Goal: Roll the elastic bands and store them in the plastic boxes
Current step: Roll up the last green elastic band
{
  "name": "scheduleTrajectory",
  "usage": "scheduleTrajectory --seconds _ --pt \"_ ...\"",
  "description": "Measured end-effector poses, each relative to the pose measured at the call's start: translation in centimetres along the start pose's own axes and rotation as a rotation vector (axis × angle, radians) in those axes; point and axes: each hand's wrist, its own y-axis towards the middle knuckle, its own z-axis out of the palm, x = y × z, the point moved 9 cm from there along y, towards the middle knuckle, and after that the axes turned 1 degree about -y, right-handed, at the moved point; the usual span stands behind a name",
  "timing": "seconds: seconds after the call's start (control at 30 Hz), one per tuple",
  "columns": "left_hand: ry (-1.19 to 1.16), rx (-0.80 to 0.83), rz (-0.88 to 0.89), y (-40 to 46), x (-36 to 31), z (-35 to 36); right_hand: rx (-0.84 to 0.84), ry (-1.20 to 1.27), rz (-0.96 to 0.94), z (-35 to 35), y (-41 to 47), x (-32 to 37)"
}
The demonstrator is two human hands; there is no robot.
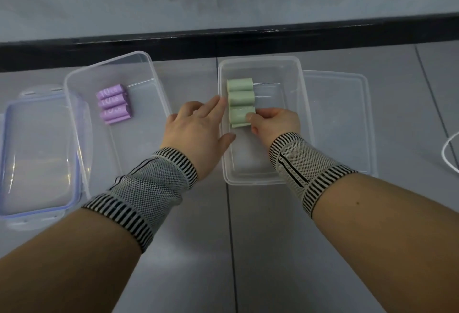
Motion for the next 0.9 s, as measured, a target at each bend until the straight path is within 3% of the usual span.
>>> scheduleTrajectory --seconds 0.33,0.57,0.7,0.9 --pt "-0.008 -0.017 -0.005 -0.1 0.2 0.7 -0.011 -0.208 -0.058 -0.4 0.4 0.5" --pt "-0.012 -0.016 0.001 0.0 0.2 0.9 -0.006 -0.164 -0.066 -0.4 0.2 0.5" --pt "-0.003 -0.019 0.004 -0.1 0.1 0.8 0.054 -0.265 -0.115 0.6 0.0 1.0" --pt "0.005 -0.022 0.008 -0.1 0.2 0.9 0.012 -0.306 -0.169 0.5 -0.4 1.6"
